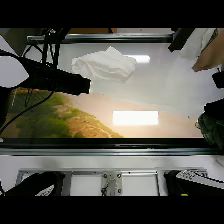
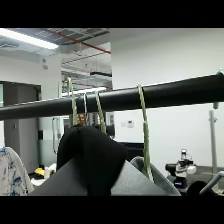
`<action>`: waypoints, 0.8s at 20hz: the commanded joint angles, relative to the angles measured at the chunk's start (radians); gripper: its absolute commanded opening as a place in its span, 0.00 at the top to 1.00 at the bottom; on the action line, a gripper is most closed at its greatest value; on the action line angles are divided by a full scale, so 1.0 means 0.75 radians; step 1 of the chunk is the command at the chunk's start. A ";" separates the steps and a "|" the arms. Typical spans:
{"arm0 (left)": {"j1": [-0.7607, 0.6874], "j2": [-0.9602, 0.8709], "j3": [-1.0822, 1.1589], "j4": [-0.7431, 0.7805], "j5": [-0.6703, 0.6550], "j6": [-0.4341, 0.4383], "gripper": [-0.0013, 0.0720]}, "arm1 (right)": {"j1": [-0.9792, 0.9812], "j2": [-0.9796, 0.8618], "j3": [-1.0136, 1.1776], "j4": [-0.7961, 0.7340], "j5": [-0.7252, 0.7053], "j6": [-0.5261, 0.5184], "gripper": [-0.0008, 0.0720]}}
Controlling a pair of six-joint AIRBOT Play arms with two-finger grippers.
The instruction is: Fold the clothes and pants, and hang the long-sleeved shirts on hangers.
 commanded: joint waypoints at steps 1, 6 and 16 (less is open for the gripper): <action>-0.001 -0.001 0.001 0.002 0.005 0.001 0.96 | 0.016 0.013 -0.019 0.001 -0.033 0.005 0.96; -0.001 0.000 0.001 0.002 0.005 0.001 0.96 | 0.032 0.018 -0.081 0.186 -0.139 0.004 0.95; -0.001 0.000 0.001 0.002 0.025 0.001 0.96 | 0.101 0.096 -0.102 0.259 -0.132 0.004 0.31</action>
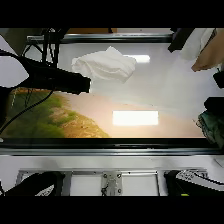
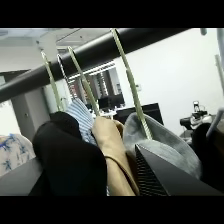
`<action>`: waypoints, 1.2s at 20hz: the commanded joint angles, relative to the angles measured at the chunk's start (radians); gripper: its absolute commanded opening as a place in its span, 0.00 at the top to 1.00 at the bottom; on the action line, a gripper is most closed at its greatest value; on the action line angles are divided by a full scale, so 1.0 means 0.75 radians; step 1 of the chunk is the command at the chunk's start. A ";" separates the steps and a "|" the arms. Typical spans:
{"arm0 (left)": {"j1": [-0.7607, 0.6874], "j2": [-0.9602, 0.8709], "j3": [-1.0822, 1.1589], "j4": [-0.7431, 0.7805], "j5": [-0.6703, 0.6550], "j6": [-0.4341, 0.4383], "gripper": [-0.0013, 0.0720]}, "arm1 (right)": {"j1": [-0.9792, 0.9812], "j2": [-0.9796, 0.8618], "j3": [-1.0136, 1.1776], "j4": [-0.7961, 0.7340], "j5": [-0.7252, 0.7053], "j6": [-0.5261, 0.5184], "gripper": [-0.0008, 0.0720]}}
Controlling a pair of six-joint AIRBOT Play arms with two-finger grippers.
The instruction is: Fold the clothes and pants, and hang the long-sleeved shirts on hangers.
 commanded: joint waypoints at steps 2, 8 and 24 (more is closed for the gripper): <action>-0.001 0.000 0.001 -0.002 0.005 0.000 0.96 | 0.070 0.088 -0.001 0.014 0.015 0.004 0.31; -0.001 -0.001 0.001 -0.001 0.042 0.000 0.96 | 0.253 0.212 -0.003 0.014 0.015 0.002 0.31; -0.001 0.000 0.001 -0.001 0.097 0.035 0.96 | 1.577 0.334 -0.782 0.015 0.010 -0.106 0.31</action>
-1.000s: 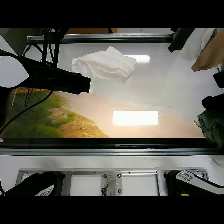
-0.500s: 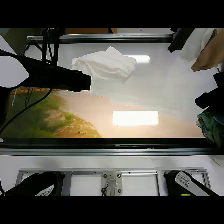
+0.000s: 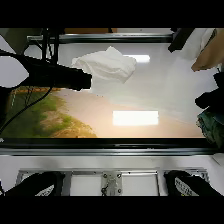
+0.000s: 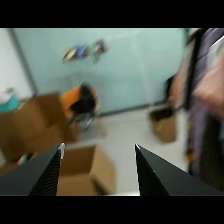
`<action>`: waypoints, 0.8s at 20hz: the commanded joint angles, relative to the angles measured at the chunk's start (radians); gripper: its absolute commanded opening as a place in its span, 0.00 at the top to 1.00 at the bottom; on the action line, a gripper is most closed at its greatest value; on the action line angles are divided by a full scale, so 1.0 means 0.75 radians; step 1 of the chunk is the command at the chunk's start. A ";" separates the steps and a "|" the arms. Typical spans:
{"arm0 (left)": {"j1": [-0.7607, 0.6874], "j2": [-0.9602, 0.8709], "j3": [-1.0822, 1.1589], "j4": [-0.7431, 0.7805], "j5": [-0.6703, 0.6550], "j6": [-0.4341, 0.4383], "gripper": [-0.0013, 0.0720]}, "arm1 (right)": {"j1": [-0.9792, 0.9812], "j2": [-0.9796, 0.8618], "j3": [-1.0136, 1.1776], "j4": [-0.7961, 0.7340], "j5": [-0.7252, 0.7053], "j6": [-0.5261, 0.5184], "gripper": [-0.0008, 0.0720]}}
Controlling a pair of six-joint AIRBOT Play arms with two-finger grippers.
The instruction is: Fold the clothes and pants, and hang the long-sleeved shirts on hangers.
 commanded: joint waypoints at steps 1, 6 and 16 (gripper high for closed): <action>-0.001 0.000 0.001 -0.001 0.001 0.004 0.96 | 0.279 0.010 -0.205 0.021 0.002 -0.009 0.31; -0.001 -0.001 0.001 -0.001 0.001 0.004 0.96 | 0.477 0.011 -0.342 0.115 -0.045 -0.011 0.31; -0.001 -0.002 0.001 -0.002 0.002 0.004 0.96 | 0.856 -0.003 -0.382 0.853 -1.106 -1.654 0.32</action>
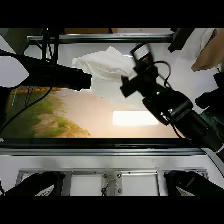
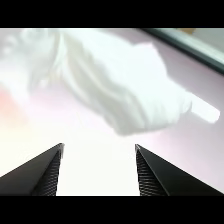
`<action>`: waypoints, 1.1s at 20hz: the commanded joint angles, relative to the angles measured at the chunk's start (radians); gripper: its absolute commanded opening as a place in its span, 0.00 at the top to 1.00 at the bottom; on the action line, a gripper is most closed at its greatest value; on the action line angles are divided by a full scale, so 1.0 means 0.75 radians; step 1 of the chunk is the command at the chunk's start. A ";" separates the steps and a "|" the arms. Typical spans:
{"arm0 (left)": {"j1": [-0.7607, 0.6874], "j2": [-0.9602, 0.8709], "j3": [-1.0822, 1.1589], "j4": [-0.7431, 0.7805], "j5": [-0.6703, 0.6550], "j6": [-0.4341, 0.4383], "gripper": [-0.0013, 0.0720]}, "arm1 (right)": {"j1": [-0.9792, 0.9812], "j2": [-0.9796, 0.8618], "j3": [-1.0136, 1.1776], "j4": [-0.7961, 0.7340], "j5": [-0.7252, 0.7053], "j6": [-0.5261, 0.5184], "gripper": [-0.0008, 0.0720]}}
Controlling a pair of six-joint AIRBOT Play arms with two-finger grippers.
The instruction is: Fold the clothes and pants, and hang the long-sleeved shirts on hangers.
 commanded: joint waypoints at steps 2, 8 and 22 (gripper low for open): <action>-0.001 -0.001 0.001 -0.002 0.001 0.000 0.96 | -0.005 -0.008 -0.007 0.722 -0.565 -0.640 0.32; 0.003 0.043 -0.183 -0.061 0.081 0.007 0.96 | -0.434 0.012 -0.007 1.362 -0.638 -0.792 0.66; 0.119 0.070 -0.600 -0.565 0.311 0.184 0.96 | -0.580 -0.007 -0.013 1.391 -0.644 -0.792 0.67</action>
